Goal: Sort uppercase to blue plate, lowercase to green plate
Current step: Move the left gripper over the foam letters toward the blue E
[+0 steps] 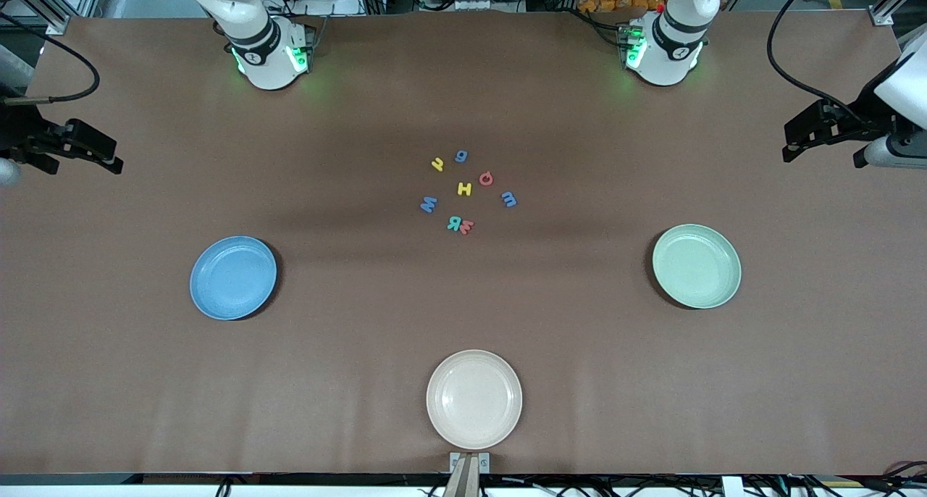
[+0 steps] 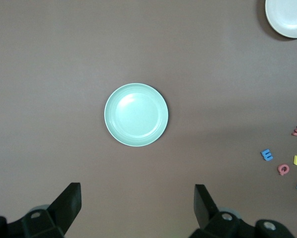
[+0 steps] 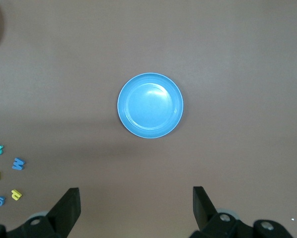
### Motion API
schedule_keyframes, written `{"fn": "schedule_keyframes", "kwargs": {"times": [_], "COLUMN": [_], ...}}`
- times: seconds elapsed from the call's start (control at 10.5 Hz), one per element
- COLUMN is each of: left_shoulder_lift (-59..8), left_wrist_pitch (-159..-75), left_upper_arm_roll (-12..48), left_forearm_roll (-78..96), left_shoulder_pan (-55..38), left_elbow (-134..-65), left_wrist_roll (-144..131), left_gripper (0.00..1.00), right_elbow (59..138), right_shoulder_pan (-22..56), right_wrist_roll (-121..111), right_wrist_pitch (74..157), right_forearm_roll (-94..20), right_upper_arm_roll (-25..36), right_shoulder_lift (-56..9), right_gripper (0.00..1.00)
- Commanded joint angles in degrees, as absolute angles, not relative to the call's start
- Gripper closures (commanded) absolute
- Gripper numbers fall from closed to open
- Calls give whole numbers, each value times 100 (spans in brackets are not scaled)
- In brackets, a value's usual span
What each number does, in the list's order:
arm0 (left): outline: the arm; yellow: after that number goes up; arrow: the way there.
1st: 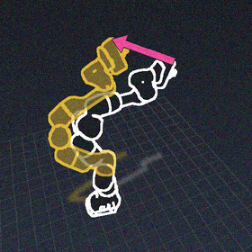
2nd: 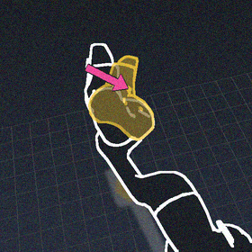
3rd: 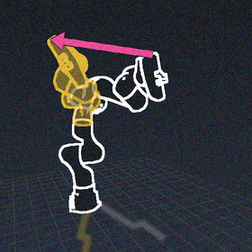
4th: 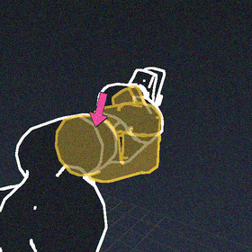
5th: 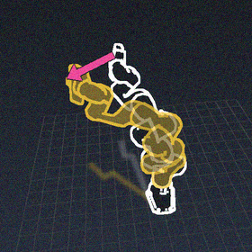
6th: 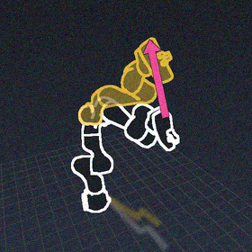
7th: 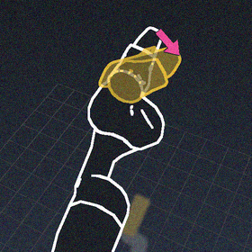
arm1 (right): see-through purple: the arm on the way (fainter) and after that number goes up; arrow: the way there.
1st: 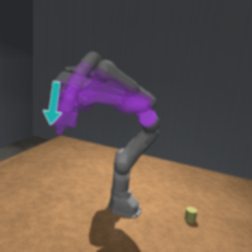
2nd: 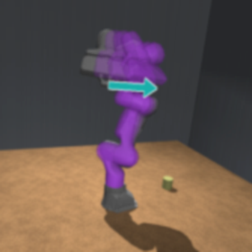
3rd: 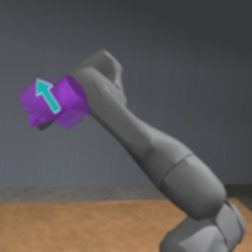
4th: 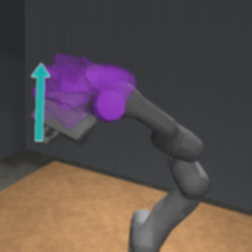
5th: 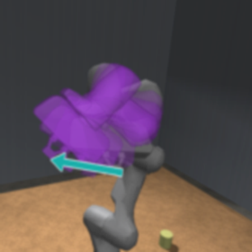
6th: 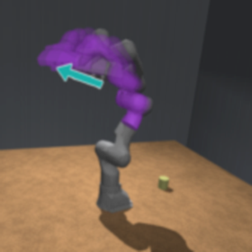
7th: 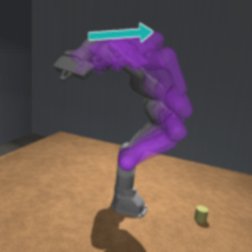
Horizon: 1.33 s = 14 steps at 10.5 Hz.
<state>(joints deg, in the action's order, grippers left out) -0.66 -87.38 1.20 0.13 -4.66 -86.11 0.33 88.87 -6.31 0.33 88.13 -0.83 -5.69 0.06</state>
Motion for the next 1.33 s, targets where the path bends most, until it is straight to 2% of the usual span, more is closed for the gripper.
{"fn": "schedule_keyframes", "kwargs": {"times": [0.0, 0.28, 0.76, 1.04, 1.23], "left_shoulder_lift": [-88, -131, -228, -368, -622], "left_wrist_pitch": [-8675, -8919, -10395, -11291, -11784], "left_upper_arm_roll": [358, 1139, 2432, 2952, 3076], "left_forearm_roll": [176, 167, 97, 88, 79], "left_shoulder_pan": [-509, -510, -510, -527, -824], "left_elbow": [-8841, -9218, -10457, -11064, -11241], "left_wrist_roll": [36, -971, -3028, -3759, -4401], "left_gripper": [0, 0, 0, 0, 0], "right_elbow": [8956, 8965, 8974, 8974, 8974], "right_shoulder_pan": [-650, -650, -650, -650, -650], "right_wrist_roll": [105, 97, 97, 97, 97], "right_wrist_pitch": [8824, 8824, 8824, 8824, 8824], "right_forearm_roll": [-70, -70, -70, -70, -70], "right_upper_arm_roll": [-589, -589, -589, -589, -589], "right_shoulder_lift": [53, 62, 62, 62, 62], "right_gripper": [0, 0, 0, 0, 0]}}
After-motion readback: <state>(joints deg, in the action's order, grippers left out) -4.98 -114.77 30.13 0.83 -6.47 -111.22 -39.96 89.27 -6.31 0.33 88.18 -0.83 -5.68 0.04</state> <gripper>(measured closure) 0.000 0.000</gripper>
